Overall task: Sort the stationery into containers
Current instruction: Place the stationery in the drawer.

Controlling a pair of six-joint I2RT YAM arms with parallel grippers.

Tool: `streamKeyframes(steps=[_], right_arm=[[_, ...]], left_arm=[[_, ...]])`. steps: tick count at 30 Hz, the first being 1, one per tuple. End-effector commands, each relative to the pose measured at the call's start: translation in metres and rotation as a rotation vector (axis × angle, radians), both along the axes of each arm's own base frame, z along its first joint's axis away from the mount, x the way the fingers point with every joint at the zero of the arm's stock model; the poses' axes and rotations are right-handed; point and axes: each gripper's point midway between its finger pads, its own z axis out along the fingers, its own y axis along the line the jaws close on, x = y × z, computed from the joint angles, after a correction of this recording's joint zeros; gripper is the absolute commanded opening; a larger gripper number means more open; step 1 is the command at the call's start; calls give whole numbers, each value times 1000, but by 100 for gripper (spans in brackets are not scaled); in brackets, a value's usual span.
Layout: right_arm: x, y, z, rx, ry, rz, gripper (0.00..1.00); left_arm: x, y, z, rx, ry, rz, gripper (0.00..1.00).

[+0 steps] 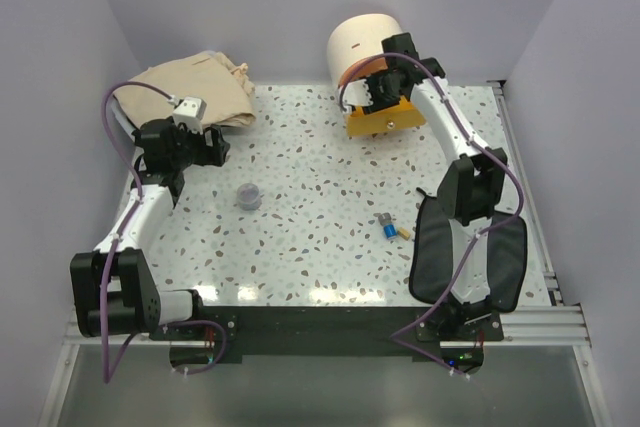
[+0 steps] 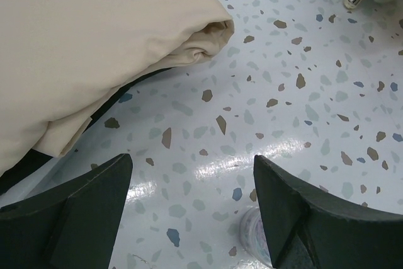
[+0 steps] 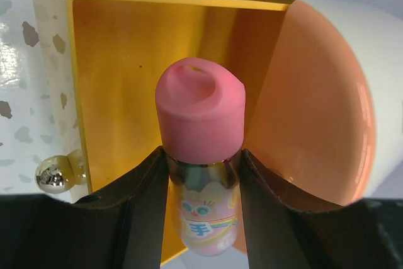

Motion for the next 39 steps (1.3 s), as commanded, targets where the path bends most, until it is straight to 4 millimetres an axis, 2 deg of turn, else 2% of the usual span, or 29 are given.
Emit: streamKeyframes(steps=[1, 5, 7, 8, 10, 11, 12, 16, 28, 33, 37, 39], right_arm=[[12, -7, 8, -1, -52, -29, 0], [20, -10, 0, 4, -59, -80, 1], [26, -11, 2, 21, -87, -105, 8], [26, -13, -5, 12, -82, -115, 16], [28, -14, -1, 12, -108, -119, 22], [27, -15, -6, 1, -105, -117, 24], [27, -16, -5, -1, -111, -119, 30], [29, -17, -5, -1, -132, -126, 33], [32, -18, 27, 40, -234, -154, 54], [34, -22, 32, 44, -242, -165, 72], [33, -22, 37, 61, -248, -179, 73], [33, -24, 49, 89, -268, -204, 73]], left_arm=[[11, 3, 19, -4, -54, 11, 82], [12, 3, 19, -4, -51, 11, 82], [12, 3, 18, -5, -48, 11, 82], [12, 3, 18, -5, -46, 9, 82], [12, 3, 17, -5, -46, 9, 82], [12, 3, 18, -4, -48, 7, 82], [12, 3, 18, -6, -49, 8, 82], [12, 3, 17, -7, -50, 5, 82], [12, -2, 19, -39, -58, -2, 82], [10, -4, 19, -43, -63, -3, 82], [6, -5, 18, -47, -57, -3, 82], [6, -5, 20, -46, -60, -2, 82]])
